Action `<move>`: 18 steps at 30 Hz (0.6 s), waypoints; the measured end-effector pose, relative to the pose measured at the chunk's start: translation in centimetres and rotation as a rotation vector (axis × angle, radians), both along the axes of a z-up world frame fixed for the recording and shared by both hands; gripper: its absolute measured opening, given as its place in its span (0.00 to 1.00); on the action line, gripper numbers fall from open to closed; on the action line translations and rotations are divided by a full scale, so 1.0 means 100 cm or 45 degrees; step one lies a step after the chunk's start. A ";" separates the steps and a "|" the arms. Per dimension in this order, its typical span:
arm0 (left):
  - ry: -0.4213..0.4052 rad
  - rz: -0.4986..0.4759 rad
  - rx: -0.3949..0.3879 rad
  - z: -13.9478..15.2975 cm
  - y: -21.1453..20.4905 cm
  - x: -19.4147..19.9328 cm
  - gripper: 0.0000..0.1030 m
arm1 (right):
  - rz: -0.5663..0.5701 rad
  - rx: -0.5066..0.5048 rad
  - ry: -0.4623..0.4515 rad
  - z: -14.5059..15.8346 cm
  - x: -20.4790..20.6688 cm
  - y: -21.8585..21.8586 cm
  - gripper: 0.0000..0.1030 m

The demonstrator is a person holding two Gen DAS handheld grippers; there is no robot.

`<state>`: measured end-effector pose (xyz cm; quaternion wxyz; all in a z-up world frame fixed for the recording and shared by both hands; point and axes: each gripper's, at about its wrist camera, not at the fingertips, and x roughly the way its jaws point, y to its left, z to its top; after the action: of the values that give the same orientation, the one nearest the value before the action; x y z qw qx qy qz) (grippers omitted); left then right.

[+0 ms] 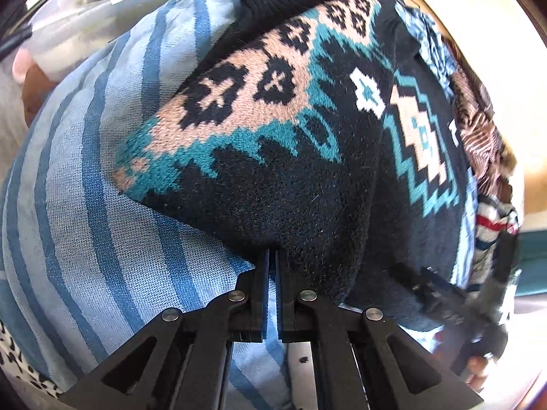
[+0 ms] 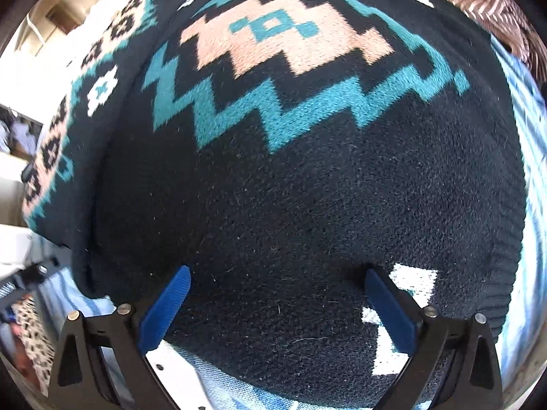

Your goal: Fold clothes

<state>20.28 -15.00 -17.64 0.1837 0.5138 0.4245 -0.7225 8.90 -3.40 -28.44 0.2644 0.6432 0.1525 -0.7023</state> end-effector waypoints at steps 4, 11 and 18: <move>0.049 0.025 -0.052 0.012 -0.002 0.003 0.03 | -0.061 -0.044 -0.048 0.002 -0.001 0.018 1.00; 0.124 0.076 -0.142 0.027 -0.007 0.006 0.83 | -0.136 -0.059 -0.139 0.004 -0.003 0.038 1.00; 0.071 0.074 -0.035 0.010 -0.011 0.004 0.83 | -0.032 0.088 -0.038 -0.001 0.019 0.031 1.00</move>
<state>20.69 -16.14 -16.68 0.1997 0.4783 0.4345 -0.7366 10.82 -0.27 -28.51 0.2355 0.6641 0.1647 -0.6902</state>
